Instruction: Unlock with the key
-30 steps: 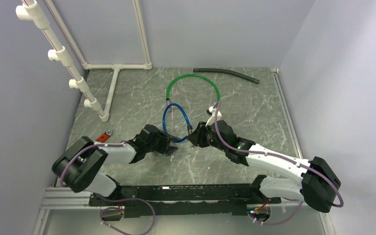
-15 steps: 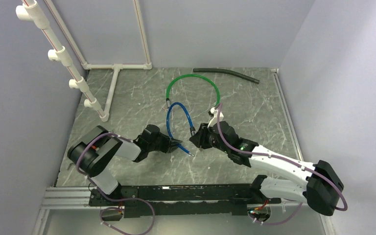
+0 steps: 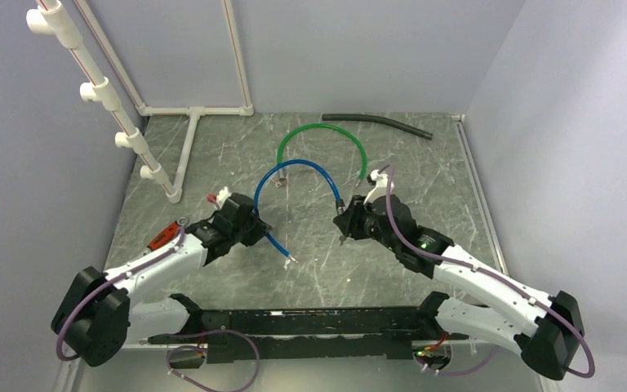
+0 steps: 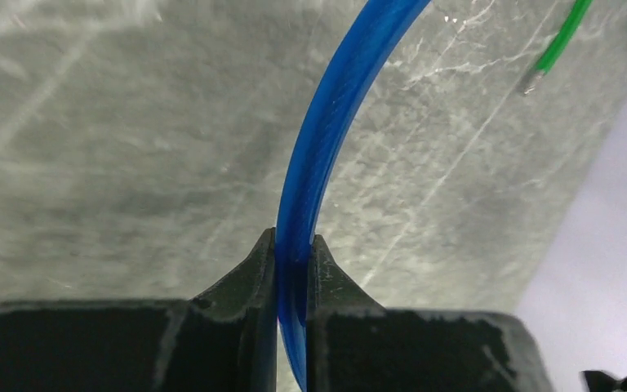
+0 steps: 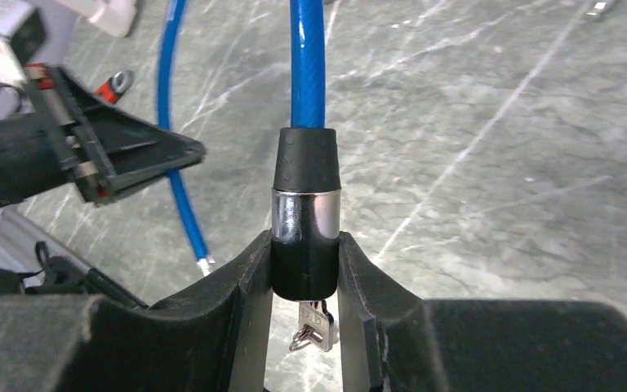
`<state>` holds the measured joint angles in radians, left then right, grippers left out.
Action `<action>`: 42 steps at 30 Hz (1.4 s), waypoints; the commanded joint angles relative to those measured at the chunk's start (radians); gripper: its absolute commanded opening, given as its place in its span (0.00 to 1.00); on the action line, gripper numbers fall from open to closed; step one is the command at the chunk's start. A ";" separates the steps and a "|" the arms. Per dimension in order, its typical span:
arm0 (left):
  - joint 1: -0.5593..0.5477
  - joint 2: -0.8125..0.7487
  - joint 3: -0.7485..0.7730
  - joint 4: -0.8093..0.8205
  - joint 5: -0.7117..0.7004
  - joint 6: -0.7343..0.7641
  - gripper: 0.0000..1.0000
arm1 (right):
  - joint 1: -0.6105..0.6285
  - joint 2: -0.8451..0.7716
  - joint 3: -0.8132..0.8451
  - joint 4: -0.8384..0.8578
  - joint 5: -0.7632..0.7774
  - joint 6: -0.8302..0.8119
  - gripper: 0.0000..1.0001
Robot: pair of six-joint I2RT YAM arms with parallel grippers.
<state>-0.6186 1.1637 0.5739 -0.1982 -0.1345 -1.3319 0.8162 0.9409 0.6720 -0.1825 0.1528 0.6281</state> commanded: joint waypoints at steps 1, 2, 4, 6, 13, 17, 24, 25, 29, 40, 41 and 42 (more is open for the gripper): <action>0.024 -0.048 0.112 -0.162 -0.121 0.377 0.00 | -0.067 -0.059 0.030 -0.098 0.082 -0.024 0.00; 0.025 -0.047 0.134 -0.168 -0.133 0.431 0.00 | -0.087 -0.071 0.026 -0.116 0.093 -0.016 0.00; 0.026 -0.036 0.175 -0.194 -0.151 0.514 0.00 | -0.133 -0.095 0.015 -0.161 0.107 0.007 0.00; 0.026 -0.013 0.215 -0.224 -0.158 0.590 0.00 | -0.175 -0.115 0.006 -0.211 0.119 0.034 0.00; 0.028 0.195 0.321 -0.299 -0.108 0.715 0.00 | -0.249 -0.081 -0.098 -0.298 0.101 0.162 0.00; 0.028 0.284 0.318 -0.260 -0.072 0.730 0.00 | -0.250 -0.048 -0.180 -0.223 0.034 0.196 0.00; 0.028 0.363 0.369 -0.324 -0.108 0.729 0.00 | -0.255 -0.049 -0.201 -0.206 0.048 0.189 0.00; 0.028 0.379 0.385 -0.336 -0.110 0.725 0.01 | -0.257 -0.041 -0.198 -0.203 0.046 0.187 0.02; 0.028 0.416 0.410 -0.355 -0.089 0.708 0.28 | -0.265 -0.009 -0.195 -0.197 0.033 0.189 0.37; 0.023 0.382 0.419 -0.405 -0.088 0.704 0.81 | -0.269 -0.050 -0.163 -0.261 0.094 0.162 0.88; 0.021 0.368 0.427 -0.417 -0.097 0.704 0.83 | -0.269 -0.058 -0.150 -0.278 0.111 0.151 0.90; 0.018 0.346 0.433 -0.429 -0.102 0.709 0.86 | -0.269 -0.068 -0.134 -0.291 0.122 0.136 0.94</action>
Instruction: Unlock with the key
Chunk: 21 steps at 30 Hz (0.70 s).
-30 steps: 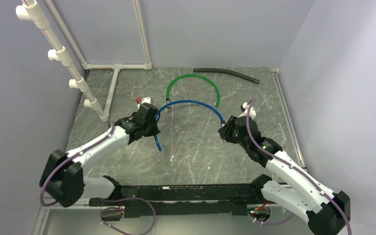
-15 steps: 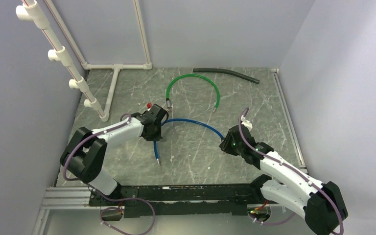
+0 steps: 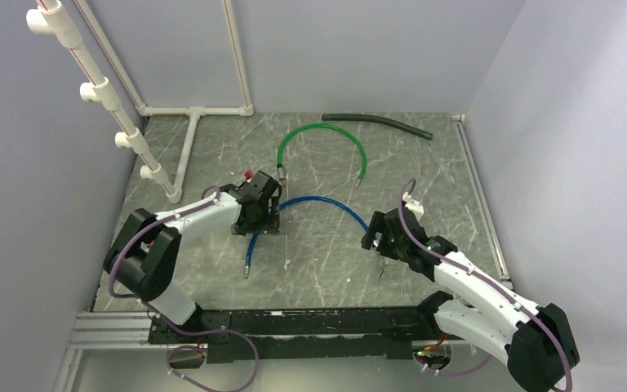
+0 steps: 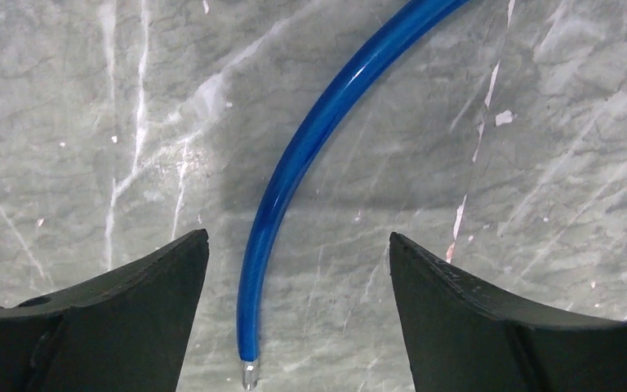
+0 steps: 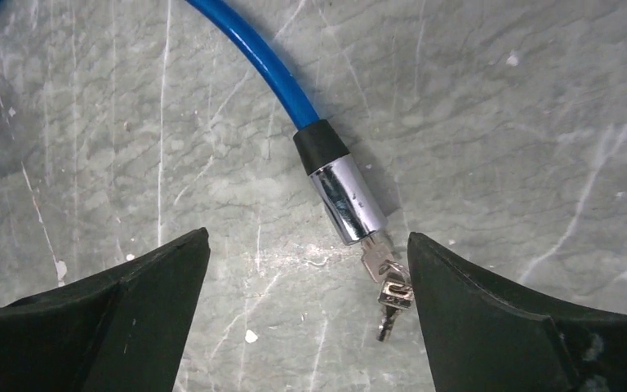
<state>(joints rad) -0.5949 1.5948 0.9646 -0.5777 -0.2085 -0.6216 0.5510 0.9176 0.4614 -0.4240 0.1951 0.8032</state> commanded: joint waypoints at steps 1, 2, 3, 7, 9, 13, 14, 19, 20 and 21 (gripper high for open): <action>-0.008 -0.107 0.050 -0.061 -0.035 0.001 0.88 | -0.003 -0.053 0.092 -0.059 0.090 -0.055 0.98; -0.010 -0.130 0.054 -0.073 -0.045 0.002 0.89 | -0.003 -0.064 0.108 -0.063 0.097 -0.072 0.99; -0.011 -0.158 0.059 -0.089 -0.060 -0.004 0.94 | -0.003 -0.079 0.130 -0.062 0.104 -0.090 1.00; -0.013 -0.290 0.062 -0.116 -0.073 0.013 0.99 | -0.003 -0.151 0.165 -0.009 0.102 -0.163 1.00; -0.013 -0.363 0.062 -0.126 -0.067 0.035 0.99 | -0.003 -0.196 0.164 0.060 0.060 -0.196 1.00; -0.015 -0.506 0.093 -0.188 -0.082 0.078 0.99 | -0.002 -0.271 0.137 0.220 -0.023 -0.260 1.00; -0.016 -0.536 0.102 -0.201 -0.082 0.092 0.99 | -0.002 -0.282 0.134 0.248 -0.037 -0.269 1.00; -0.015 -0.670 0.139 -0.236 -0.106 0.203 0.99 | -0.002 -0.328 0.140 0.363 -0.097 -0.303 1.00; -0.016 -0.698 0.132 -0.221 -0.112 0.229 1.00 | -0.002 -0.338 0.131 0.390 -0.104 -0.316 1.00; -0.016 -0.727 0.120 -0.202 -0.117 0.253 1.00 | -0.002 -0.345 0.121 0.411 -0.103 -0.319 1.00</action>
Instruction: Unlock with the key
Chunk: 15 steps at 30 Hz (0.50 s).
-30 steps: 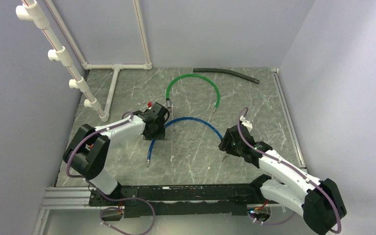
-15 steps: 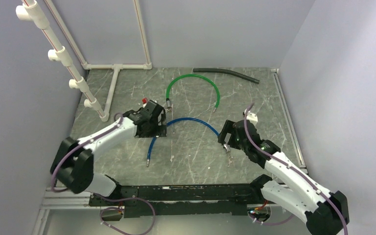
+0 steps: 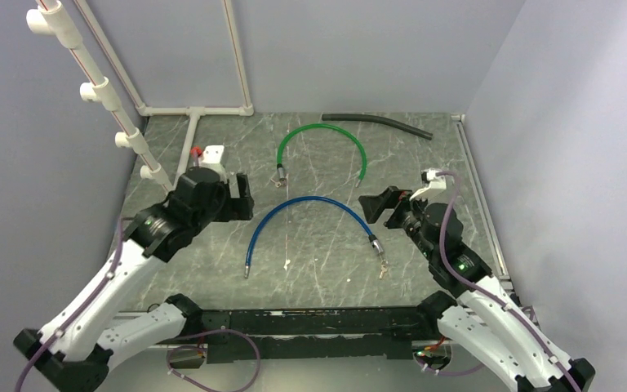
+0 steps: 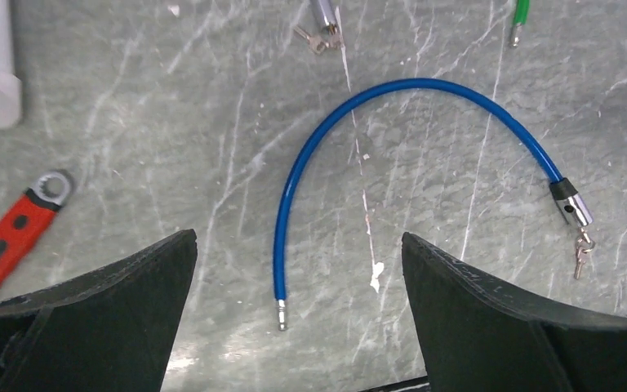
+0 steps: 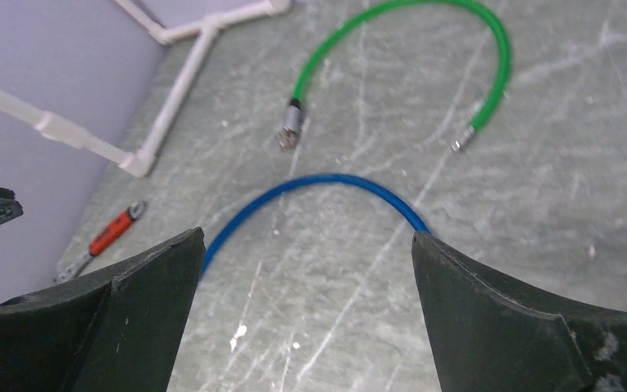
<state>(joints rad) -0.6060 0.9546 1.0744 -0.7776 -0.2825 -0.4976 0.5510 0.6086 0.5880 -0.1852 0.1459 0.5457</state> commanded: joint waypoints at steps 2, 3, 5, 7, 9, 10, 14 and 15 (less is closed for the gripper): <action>-0.005 -0.140 -0.020 0.029 -0.040 0.154 1.00 | -0.002 -0.040 -0.022 0.181 -0.043 -0.054 1.00; -0.004 -0.165 -0.047 0.050 -0.040 0.158 0.99 | -0.002 -0.039 -0.028 0.181 -0.048 -0.053 1.00; -0.003 -0.214 -0.098 0.085 -0.038 0.159 1.00 | -0.002 -0.041 -0.043 0.213 -0.062 -0.047 1.00; 0.000 -0.250 -0.125 0.096 -0.026 0.169 0.99 | -0.002 -0.049 -0.060 0.226 -0.070 -0.037 1.00; -0.001 -0.258 -0.125 0.076 -0.045 0.173 0.99 | -0.002 -0.053 -0.065 0.228 -0.072 -0.027 1.00; -0.001 -0.260 -0.125 0.069 -0.051 0.175 0.99 | -0.002 -0.050 -0.062 0.226 -0.074 -0.027 1.00; 0.000 -0.261 -0.123 0.067 -0.052 0.183 1.00 | -0.002 -0.033 -0.043 0.219 -0.081 -0.021 1.00; 0.000 -0.261 -0.123 0.065 -0.056 0.184 0.99 | -0.002 -0.029 -0.040 0.219 -0.077 -0.015 1.00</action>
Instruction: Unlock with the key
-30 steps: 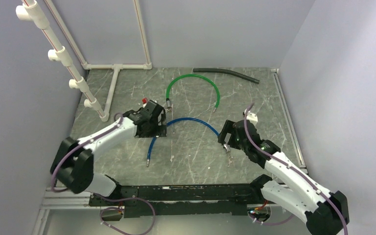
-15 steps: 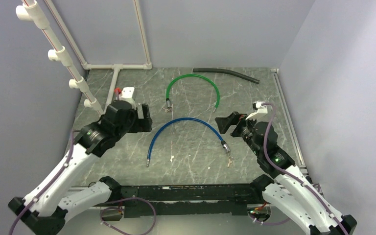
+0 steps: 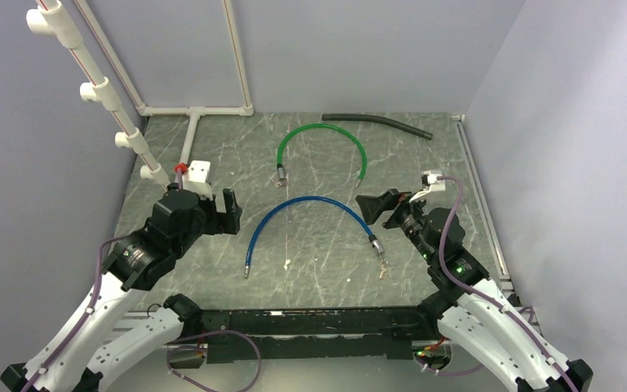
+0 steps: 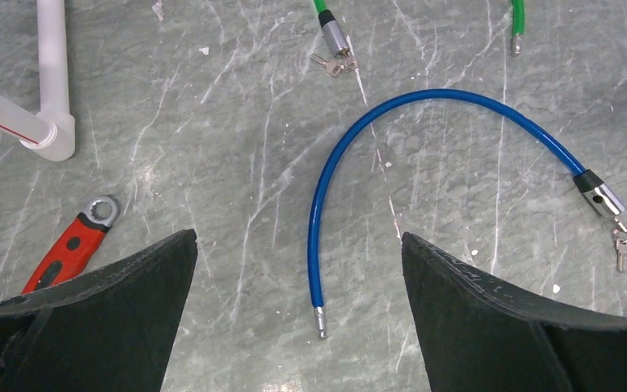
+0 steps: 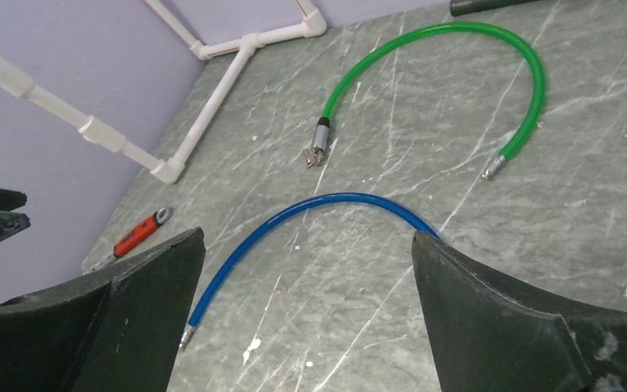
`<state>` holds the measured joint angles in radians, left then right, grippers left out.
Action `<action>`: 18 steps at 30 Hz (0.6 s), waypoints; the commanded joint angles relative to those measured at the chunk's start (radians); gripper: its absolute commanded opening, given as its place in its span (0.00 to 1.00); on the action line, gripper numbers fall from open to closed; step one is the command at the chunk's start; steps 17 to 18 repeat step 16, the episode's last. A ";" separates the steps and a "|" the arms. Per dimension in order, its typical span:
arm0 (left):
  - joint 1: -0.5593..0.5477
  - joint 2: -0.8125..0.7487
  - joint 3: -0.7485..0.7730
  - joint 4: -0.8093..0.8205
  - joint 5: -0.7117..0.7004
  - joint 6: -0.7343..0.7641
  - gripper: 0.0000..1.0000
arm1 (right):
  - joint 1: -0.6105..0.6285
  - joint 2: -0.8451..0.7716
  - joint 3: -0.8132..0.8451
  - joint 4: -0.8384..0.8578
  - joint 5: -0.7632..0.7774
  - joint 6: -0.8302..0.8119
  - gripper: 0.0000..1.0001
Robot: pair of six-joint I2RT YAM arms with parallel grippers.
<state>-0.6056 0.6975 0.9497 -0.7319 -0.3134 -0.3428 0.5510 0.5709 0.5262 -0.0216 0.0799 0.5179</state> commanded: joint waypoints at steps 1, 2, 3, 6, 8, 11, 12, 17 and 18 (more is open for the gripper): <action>-0.001 -0.003 0.003 0.015 -0.033 0.029 0.99 | -0.002 0.013 0.024 0.055 -0.008 0.019 1.00; 0.000 -0.003 0.005 0.008 -0.041 0.026 0.99 | -0.002 0.017 0.026 0.057 -0.008 0.024 1.00; 0.000 -0.003 0.007 0.003 -0.045 0.026 0.99 | -0.002 0.021 0.029 0.059 -0.010 0.030 1.00; 0.000 -0.008 0.005 0.004 -0.046 0.024 0.99 | -0.002 0.038 0.044 0.063 -0.017 0.044 1.00; 0.000 -0.011 0.001 0.006 -0.049 0.026 0.99 | -0.002 0.051 0.052 0.071 -0.029 0.046 1.00; -0.001 -0.002 0.005 -0.005 -0.073 0.025 0.99 | -0.002 0.070 0.057 0.085 -0.044 0.047 1.00; -0.001 0.001 0.009 -0.012 -0.076 0.020 0.99 | -0.002 0.077 0.069 0.080 -0.049 0.044 1.00; -0.001 -0.002 0.006 -0.008 -0.078 0.019 0.99 | -0.002 0.094 0.093 0.059 -0.030 0.043 1.00; -0.001 -0.002 0.006 -0.008 -0.078 0.019 0.99 | -0.002 0.094 0.093 0.059 -0.030 0.043 1.00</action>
